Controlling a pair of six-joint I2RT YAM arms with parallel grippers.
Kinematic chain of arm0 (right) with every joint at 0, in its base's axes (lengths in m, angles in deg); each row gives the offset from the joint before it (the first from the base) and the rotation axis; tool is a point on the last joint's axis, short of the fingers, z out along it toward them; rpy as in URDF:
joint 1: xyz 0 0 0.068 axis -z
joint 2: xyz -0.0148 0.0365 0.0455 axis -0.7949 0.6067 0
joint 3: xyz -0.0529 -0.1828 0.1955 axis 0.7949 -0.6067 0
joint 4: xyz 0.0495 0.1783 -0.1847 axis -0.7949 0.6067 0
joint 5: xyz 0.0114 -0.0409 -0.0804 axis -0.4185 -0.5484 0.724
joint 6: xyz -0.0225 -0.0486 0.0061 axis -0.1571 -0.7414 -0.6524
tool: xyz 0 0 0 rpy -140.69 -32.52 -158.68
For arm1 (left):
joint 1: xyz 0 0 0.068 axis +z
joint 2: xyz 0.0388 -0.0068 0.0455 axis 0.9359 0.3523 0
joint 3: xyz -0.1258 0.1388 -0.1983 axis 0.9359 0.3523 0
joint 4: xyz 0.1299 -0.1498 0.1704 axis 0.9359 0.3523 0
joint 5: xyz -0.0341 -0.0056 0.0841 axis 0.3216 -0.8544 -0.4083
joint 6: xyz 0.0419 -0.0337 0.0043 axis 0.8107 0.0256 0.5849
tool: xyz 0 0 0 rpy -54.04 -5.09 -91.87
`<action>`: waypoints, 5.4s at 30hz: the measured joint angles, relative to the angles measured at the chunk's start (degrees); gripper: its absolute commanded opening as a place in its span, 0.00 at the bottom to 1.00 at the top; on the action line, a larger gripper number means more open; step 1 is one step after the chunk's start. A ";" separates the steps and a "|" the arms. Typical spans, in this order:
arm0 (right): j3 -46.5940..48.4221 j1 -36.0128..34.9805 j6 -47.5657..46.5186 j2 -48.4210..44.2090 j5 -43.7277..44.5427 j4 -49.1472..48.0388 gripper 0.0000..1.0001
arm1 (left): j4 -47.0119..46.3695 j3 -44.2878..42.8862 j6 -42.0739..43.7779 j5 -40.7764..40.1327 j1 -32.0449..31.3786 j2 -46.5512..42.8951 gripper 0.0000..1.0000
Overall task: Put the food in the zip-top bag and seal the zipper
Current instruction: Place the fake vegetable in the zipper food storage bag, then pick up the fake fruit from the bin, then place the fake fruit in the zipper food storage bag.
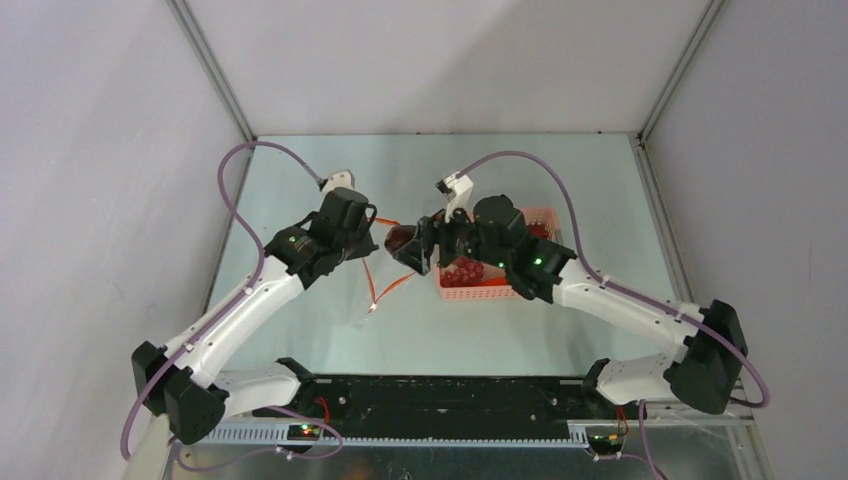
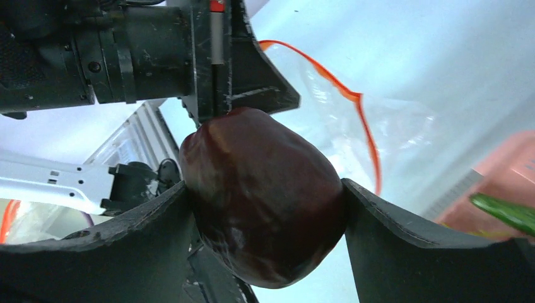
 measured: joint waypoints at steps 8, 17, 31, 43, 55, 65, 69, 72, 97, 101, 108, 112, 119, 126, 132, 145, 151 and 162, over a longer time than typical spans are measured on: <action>1.57 -2.86 1.90 7.34 -1.11 -5.27 0.78 | 4.70 -0.02 -0.61 -3.50 0.59 -0.59 0.00; 4.90 -4.90 2.73 13.14 4.31 -3.06 0.86 | 3.76 -0.02 -0.61 -1.86 -0.22 -6.99 0.00; 9.62 -6.36 3.80 15.37 11.06 3.26 0.99 | -0.17 0.74 -0.15 1.73 -0.22 -9.05 0.00; 16.59 -6.84 6.64 16.68 29.70 17.64 0.99 | -0.24 2.69 0.76 1.75 -0.09 -10.93 0.03; 15.56 -3.23 6.97 9.42 44.46 25.79 0.99 | 0.13 2.67 0.98 0.31 -0.04 -10.99 0.04; 2.36 8.00 8.44 1.03 25.05 19.02 1.00 | -0.31 2.67 1.31 1.31 -0.17 -10.99 0.05; -4.48 8.68 6.10 -1.09 15.82 14.40 1.00 | -0.07 2.67 1.36 0.92 -0.09 -11.10 0.05; -6.10 8.31 3.48 -3.34 9.53 11.32 0.99 | 0.09 2.67 1.40 0.15 0.24 -11.37 0.05; -6.19 16.48 10.75 1.01 14.91 15.74 0.94 | 0.70 2.67 1.97 -1.16 1.46 -11.58 0.05; -6.12 16.26 13.33 7.39 15.39 16.70 0.92 | 0.83 2.67 2.01 -0.98 1.60 -11.54 0.04; -1.70 14.21 15.21 22.18 15.56 16.94 0.89 | 0.83 2.67 2.38 0.26 1.84 -11.45 0.05; 1.46 12.04 15.78 26.58 17.79 17.70 0.89 | 0.81 2.67 2.38 0.50 1.97 -11.43 0.04; 3.91 10.08 17.18 30.56 21.51 18.73 0.86 | 0.48 2.67 2.40 2.21 2.47 -11.04 0.04; 4.50 9.49 18.25 32.04 24.59 20.48 0.73 | 0.24 2.67 2.40 3.37 2.78 -10.67 0.04; 4.55 9.07 18.69 32.04 26.75 21.75 0.40 | 0.15 2.67 2.40 4.07 3.04 -10.64 0.04; 3.54 7.89 16.11 14.56 32.00 23.12 0.33 | -0.04 2.67 2.43 5.22 3.30 -10.25 0.03; 1.27 6.38 13.03 0.85 32.76 19.23 0.31 | -0.09 2.67 2.45 6.36 3.37 -9.66 0.03; -1.01 0.79 2.84 -9.97 25.92 1.16 0.30 | -0.31 2.67 2.86 8.31 3.41 -9.16 0.03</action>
